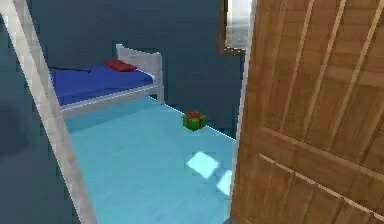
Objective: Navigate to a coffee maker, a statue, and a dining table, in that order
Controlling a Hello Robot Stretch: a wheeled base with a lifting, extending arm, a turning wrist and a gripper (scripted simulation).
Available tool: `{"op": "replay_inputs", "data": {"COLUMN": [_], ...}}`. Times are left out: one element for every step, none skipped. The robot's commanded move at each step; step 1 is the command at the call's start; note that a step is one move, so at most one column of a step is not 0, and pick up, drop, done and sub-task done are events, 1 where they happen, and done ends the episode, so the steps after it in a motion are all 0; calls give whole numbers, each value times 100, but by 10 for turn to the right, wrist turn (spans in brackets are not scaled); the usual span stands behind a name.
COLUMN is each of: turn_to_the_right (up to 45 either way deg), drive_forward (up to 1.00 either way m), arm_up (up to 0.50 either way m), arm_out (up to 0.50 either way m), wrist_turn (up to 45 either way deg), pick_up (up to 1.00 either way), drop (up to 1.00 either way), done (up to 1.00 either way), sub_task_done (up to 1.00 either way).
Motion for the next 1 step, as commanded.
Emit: {"op": "replay_inputs", "data": {"turn_to_the_right": [0], "drive_forward": [60], "arm_up": [0], "arm_out": [0], "wrist_turn": [0], "pick_up": [0], "drop": [0], "done": [0], "sub_task_done": [0]}}
